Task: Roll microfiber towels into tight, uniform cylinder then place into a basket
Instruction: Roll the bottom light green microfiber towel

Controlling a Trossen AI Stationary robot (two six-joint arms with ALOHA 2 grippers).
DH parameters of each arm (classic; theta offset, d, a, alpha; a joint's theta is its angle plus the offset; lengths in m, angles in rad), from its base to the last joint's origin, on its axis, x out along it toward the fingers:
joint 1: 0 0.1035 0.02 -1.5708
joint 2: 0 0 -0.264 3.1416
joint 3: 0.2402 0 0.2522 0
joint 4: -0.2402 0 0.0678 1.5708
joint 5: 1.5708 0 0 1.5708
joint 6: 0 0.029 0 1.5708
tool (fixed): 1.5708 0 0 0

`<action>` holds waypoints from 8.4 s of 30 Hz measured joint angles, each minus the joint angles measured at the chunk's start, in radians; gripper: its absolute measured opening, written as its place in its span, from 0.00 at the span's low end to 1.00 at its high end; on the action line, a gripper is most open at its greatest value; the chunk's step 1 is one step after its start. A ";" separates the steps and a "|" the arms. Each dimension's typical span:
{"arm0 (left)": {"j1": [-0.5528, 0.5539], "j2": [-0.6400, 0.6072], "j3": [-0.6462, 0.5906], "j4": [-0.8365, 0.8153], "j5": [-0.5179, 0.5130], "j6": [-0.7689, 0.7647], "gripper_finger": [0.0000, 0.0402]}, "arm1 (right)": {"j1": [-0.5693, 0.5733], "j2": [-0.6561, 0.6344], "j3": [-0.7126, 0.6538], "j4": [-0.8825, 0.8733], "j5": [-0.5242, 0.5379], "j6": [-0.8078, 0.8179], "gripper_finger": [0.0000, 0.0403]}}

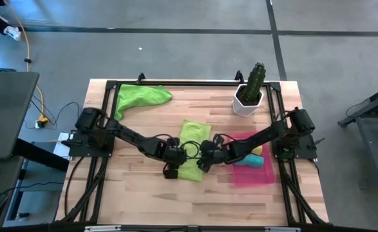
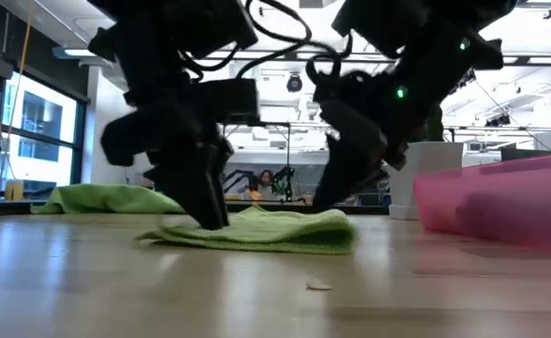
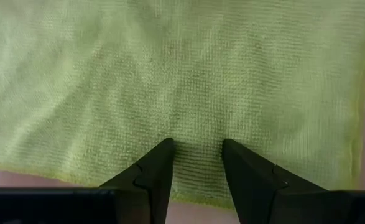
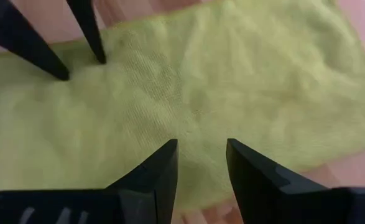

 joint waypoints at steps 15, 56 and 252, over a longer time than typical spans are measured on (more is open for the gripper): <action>-0.079 0.032 -0.001 0.151 0.001 -0.348 0.33 | -0.175 0.029 0.000 -0.091 -0.022 -0.316 0.32; -0.219 0.013 0.000 0.271 -0.050 0.333 0.33 | 0.010 -0.142 -0.002 -0.373 -0.500 -1.073 0.32; -0.168 -0.025 0.001 -0.420 -0.108 -1.256 0.01 | -0.188 0.131 0.000 0.492 -0.543 -0.753 0.26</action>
